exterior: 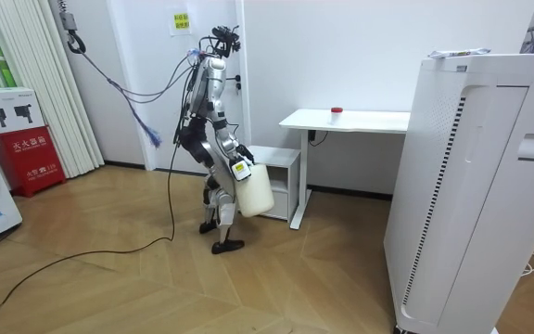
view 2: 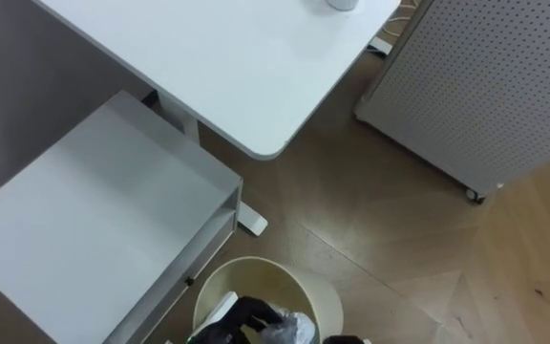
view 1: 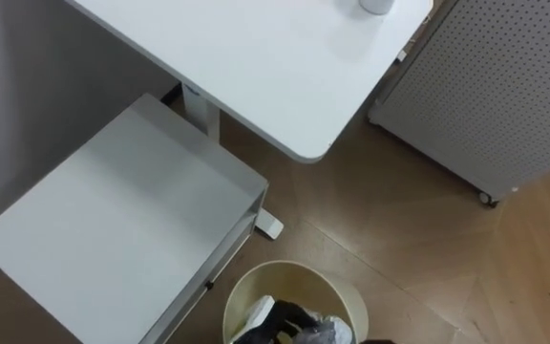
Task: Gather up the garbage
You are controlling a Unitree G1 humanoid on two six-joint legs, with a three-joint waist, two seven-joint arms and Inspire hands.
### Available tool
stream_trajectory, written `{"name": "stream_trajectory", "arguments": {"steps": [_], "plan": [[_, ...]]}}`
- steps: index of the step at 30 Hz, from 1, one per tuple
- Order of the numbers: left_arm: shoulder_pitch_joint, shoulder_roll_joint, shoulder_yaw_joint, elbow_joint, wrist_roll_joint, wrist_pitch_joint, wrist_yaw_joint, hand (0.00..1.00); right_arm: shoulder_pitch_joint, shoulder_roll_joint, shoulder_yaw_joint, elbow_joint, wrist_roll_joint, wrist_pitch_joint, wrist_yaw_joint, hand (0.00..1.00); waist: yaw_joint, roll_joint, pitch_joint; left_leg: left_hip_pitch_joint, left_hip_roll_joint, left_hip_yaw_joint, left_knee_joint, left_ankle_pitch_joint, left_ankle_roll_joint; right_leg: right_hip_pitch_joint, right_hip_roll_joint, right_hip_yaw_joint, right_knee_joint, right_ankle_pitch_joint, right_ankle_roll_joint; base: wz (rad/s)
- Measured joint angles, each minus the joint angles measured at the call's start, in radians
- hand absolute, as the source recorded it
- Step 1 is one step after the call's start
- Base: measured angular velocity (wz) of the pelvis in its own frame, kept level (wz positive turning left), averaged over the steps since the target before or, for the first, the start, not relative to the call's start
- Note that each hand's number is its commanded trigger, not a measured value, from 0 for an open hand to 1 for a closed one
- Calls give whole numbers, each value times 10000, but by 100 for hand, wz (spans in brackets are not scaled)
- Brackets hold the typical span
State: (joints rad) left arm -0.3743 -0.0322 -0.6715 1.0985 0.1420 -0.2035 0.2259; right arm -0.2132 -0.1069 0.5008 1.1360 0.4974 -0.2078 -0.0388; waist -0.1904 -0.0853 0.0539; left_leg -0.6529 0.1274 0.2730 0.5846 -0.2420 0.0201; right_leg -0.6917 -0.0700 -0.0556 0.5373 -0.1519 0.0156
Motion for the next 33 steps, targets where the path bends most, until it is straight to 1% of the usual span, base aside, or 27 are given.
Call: {"name": "stream_trajectory", "arguments": {"steps": [5,12,14,16,17,19,20,21,22,24,26,27,30,32,33], "plan": [[39,39,1,66,88,1,13,0,2,0,24,-3,35,54,27,100,12,3,-2,82,3,-19,29,3,6,91,-7,-26,-23,0,0,0],[327,287,5,229,312,0,-15,0,53,-18,-32,5,75,43,100,100,25,46,-23,228,7,-42,-33,3,6,264,-10,-33,-30,3,2,0],[385,399,10,229,556,-1,-7,0,64,-23,-70,19,75,38,172,100,39,58,-26,298,5,-26,-45,3,6,312,-12,-19,-32,8,5,-2],[430,570,3,230,716,-8,8,0,67,-48,-120,56,128,17,245,100,96,151,-20,408,11,-20,-49,3,7,414,-11,-27,-78,22,-2,-2],[447,608,3,230,713,-8,9,0,72,-54,-122,73,127,16,257,100,103,186,-18,456,11,-20,-71,3,7,463,-10,-29,-101,23,-1,-4],[463,731,10,230,700,-8,8,0,81,-131,-130,179,136,5,269,100,189,359,-12,652,5,-5,-195,2,6,642,-7,-30,-214,51,4,-6],[458,771,9,230,700,-10,3,0,84,-174,-130,262,137,1,276,100,291,415,-16,778,-3,39,-263,2,6,738,-13,-13,-255,52,7,-6],[459,789,10,230,700,-10,2,0,92,-183,-131,308,137,5,275,100,325,435,-11,870,-12,54,-329,6,0,819,-16,-12,-307,58,10,-5],[483,823,9,229,681,-12,-2,0,149,-198,-142,331,125,23,276,100,371,485,-25,1029,-18,57,-405,13,-12,979,-13,-31,-399,69,8,0],[485,894,15,203,688,-15,-25,0,202,-199,-151,309,66,22,292,100,380,523,-26,1261,-19,116,-461,15,-17,1181,-10,-22,-498,69,10,-3],[485,938,94,168,708,-69,-33,0,255,-208,-284,307,15,17,383,100,350,546,-30,1423,-20,165,-502,11,-21,1323,-3,10,-558,73,14,-6],[522,1008,158,-24,717,-98,-38,0,336,-210,-482,303,-55,2,470,100,339,556,-36,1513,-19,207,-543,5,-26,1427,5,14,-619,75,17,-3],[776,1130,245,-414,1056,-491,-15,0,583,-252,-776,307,-165,-3,562,100,368,578,-34,1996,-24,324,-732,-40,-44,1828,19,71,-752,85,42,-12],[876,1204,317,-421,1284,-571,-18,0,666,-265,-1060,309,-257,-2,616,100,387,625,-40,2355,-3,523,-782,-144,-70,2036,18,67,-798,80,49,-35],[943,1240,424,-449,1398,-574,-31,0,754,-299,-1217,284,-306,-3,715,100,381,650,-49,2619,2,696,-849,-197,-70,2172,-14,42,-803,80,48,-47]]}}
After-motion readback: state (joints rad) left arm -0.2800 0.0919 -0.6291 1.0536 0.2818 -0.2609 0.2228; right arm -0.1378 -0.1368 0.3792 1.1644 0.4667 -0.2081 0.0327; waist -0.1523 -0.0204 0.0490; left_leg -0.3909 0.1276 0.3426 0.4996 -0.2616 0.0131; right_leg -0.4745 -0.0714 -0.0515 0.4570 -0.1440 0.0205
